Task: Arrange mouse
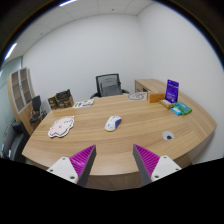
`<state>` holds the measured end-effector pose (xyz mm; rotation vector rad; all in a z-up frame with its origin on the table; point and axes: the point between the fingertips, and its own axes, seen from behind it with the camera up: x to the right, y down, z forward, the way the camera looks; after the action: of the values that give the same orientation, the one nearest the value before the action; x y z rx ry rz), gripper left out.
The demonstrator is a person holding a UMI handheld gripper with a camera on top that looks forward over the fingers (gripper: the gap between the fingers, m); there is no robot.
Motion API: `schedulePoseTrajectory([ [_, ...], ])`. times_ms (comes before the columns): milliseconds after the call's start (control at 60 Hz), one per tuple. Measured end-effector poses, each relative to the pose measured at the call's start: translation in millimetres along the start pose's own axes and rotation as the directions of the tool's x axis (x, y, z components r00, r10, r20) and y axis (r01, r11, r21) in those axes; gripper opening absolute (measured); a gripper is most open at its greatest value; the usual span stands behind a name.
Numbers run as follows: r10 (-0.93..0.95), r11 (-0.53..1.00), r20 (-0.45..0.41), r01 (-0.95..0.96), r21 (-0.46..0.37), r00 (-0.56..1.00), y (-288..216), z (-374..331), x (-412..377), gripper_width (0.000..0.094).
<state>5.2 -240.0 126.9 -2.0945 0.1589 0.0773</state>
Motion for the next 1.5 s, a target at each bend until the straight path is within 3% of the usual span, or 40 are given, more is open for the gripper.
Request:
schedulePoseTrajectory([
  [83,0.021,0.999,-0.010,-0.021,-0.025,1.000,3.8,24.4,-25.5,0.0777],
  [150,0.024,0.999,-0.008,-0.025,-0.035,1.000,0.1,41.2,-40.8,0.0847],
  [433,-0.065,0.995,0.019,0.066,-0.069,0.998,-4.9,152.4,-42.7,0.0842],
  [767,-0.062,0.983,0.080,0.075,-0.167,0.995,-3.0,276.2,-11.8,0.0832],
  [1050,-0.187,0.972,0.109,0.200,-0.126,0.976,-34.4,336.5,-13.1,0.0815],
  [1133,-0.195,0.971,0.124,0.209,-0.115,0.973,-37.5,342.4,-17.9,0.0739],
  [1200,-0.202,0.971,0.132,0.216,-0.102,0.970,-38.0,343.2,-18.2,0.0559],
  [1317,-0.179,0.978,0.107,0.189,-0.092,0.978,-36.4,342.2,-17.9,0.0483],
  [1400,-0.125,0.983,0.072,0.133,-0.129,0.990,-36.0,341.3,-17.0,0.0406],
  [1500,-0.076,0.983,0.068,0.086,-0.160,0.995,-42.0,337.1,-43.4,0.0392],
])
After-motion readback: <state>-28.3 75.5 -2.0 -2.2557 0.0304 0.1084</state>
